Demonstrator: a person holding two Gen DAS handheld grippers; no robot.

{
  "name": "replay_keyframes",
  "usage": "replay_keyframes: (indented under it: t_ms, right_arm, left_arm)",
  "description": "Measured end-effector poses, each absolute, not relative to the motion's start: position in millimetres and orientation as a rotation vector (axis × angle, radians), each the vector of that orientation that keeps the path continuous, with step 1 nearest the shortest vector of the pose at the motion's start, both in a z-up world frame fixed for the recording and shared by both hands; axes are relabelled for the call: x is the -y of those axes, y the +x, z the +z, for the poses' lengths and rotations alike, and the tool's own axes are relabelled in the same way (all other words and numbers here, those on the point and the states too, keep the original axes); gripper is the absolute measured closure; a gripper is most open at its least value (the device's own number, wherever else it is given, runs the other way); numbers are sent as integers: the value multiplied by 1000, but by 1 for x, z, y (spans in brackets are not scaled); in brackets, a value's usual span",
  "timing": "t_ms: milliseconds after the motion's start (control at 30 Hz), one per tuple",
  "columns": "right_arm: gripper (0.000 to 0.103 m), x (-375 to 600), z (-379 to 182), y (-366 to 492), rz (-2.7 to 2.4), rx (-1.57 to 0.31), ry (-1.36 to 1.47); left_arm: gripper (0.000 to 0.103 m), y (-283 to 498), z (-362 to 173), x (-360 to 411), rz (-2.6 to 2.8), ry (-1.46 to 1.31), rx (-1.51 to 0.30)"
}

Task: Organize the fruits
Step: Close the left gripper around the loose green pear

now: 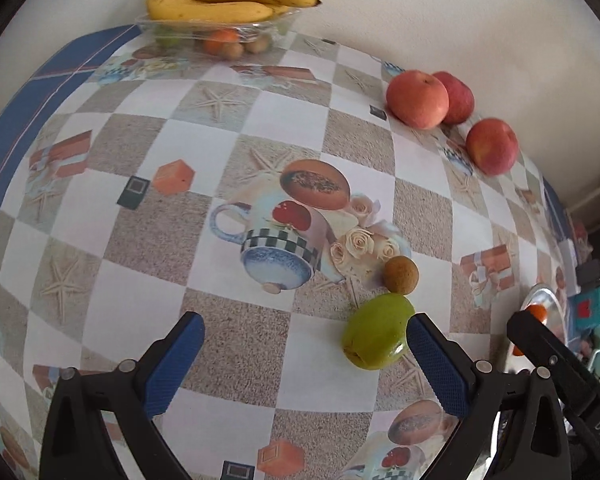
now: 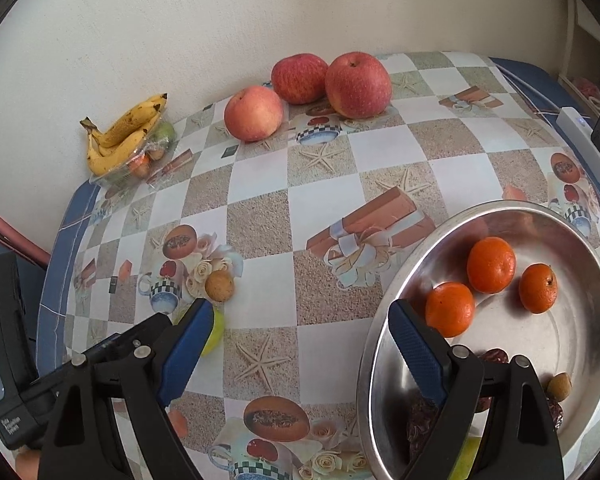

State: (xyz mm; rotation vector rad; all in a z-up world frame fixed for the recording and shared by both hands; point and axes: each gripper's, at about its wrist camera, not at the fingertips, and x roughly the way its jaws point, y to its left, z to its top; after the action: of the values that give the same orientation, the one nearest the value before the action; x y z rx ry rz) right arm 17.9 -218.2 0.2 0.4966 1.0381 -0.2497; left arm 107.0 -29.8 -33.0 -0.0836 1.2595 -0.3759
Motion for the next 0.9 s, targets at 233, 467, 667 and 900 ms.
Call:
replay_keyframes:
  t_ms: [233,467,667,900]
  right_arm:
    - [13,219,-9,30,-266,-1077,461]
    - [14,225,-10,35,-275,-1074,471]
    - [14,226,-11,34,-282,-1082,469]
    - [13,223,-9,35,-276,-1082,452]
  left_arm:
    - [3,111,-39,41,-390,-51,-1260]
    - [5,114,-41,46,-419,-63,-1267]
    - [14,106,-47,62,-502,-57,-1309]
    - [46,94,-46,79,-581,-52,-1336]
